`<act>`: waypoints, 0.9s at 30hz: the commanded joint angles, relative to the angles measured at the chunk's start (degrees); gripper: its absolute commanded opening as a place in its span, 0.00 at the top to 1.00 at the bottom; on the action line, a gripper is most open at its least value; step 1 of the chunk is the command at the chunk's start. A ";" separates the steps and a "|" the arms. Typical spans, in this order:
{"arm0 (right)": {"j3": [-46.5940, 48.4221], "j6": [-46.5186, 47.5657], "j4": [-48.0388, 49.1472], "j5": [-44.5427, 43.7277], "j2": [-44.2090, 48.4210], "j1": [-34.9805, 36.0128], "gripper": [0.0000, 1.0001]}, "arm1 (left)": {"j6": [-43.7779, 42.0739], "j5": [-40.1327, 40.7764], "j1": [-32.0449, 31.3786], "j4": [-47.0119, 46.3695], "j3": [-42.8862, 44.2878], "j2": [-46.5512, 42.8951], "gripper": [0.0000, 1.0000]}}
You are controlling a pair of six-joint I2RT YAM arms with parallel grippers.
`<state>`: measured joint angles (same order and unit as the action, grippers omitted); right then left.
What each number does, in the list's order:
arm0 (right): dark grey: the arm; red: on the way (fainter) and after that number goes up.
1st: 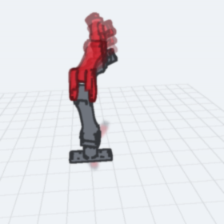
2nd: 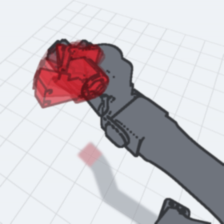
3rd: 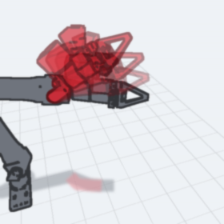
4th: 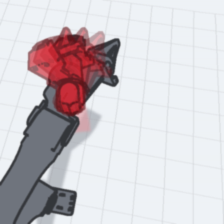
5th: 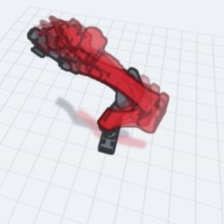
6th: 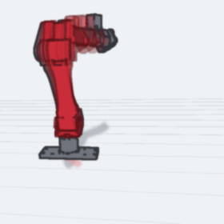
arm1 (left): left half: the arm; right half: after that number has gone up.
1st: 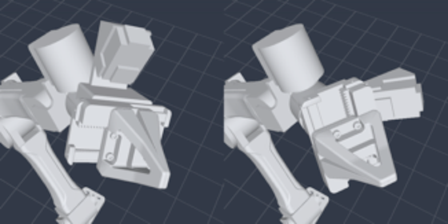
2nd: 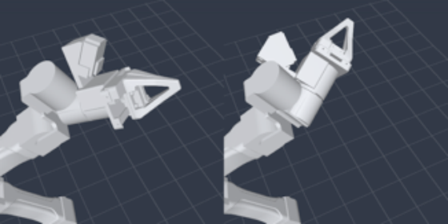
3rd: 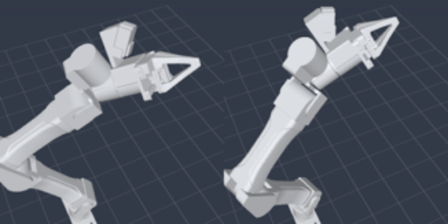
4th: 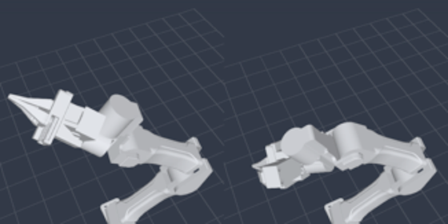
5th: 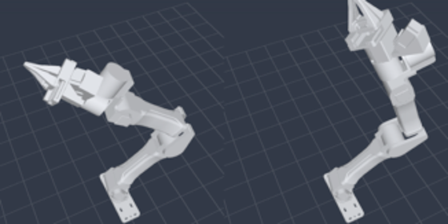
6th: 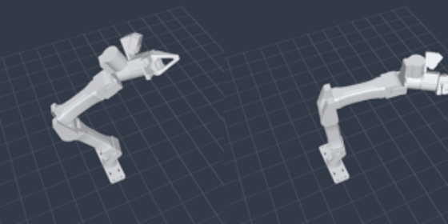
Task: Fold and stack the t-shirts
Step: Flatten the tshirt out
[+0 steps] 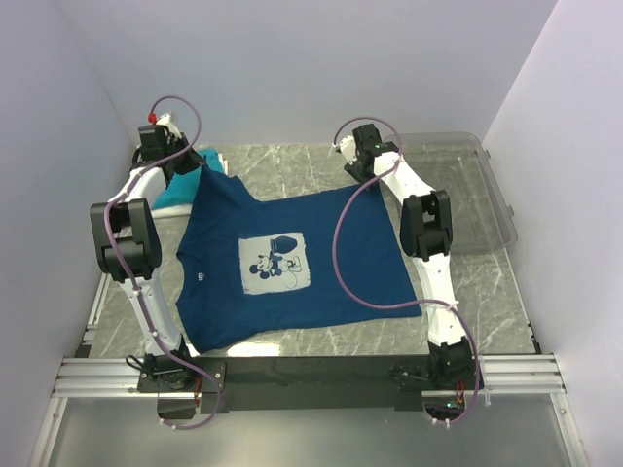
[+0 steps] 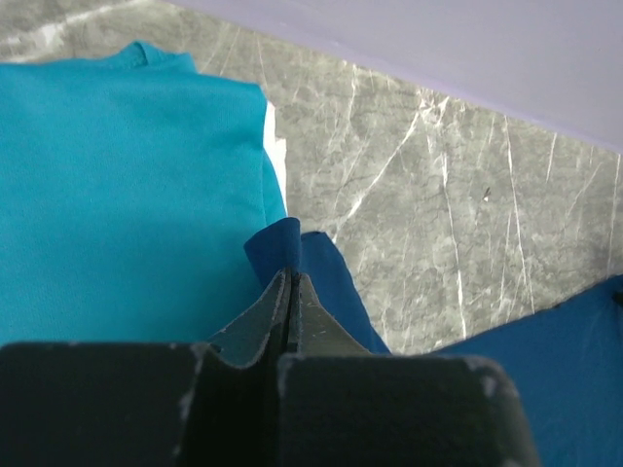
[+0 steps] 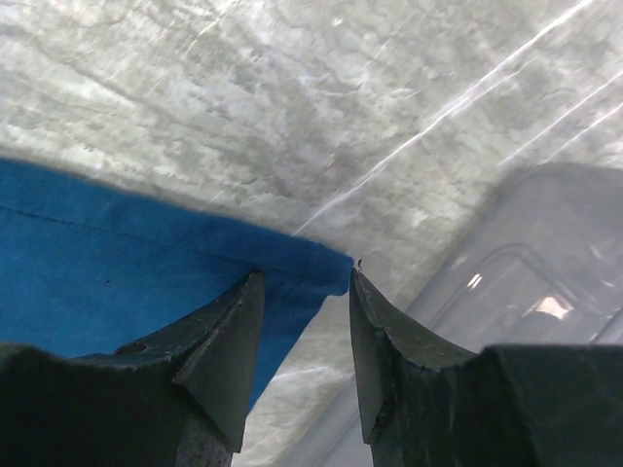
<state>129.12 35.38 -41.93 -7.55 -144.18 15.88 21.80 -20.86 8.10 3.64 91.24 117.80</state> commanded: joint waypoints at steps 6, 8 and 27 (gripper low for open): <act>2.28 4.79 0.98 -0.89 -1.28 0.38 0.55 | 0.17 -1.29 0.25 -3.20 -1.50 -3.10 0.99; 2.01 6.54 0.45 -0.62 -1.54 0.38 0.55 | 0.26 -1.20 0.16 -3.20 -1.86 -3.36 0.99; 4.92 17.09 -8.78 5.35 -5.23 0.64 0.65 | -0.71 -0.41 0.25 -3.20 -5.81 -6.62 0.99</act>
<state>132.86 50.09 -45.74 -5.04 -147.04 16.01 22.06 -21.10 8.12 2.68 86.02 115.11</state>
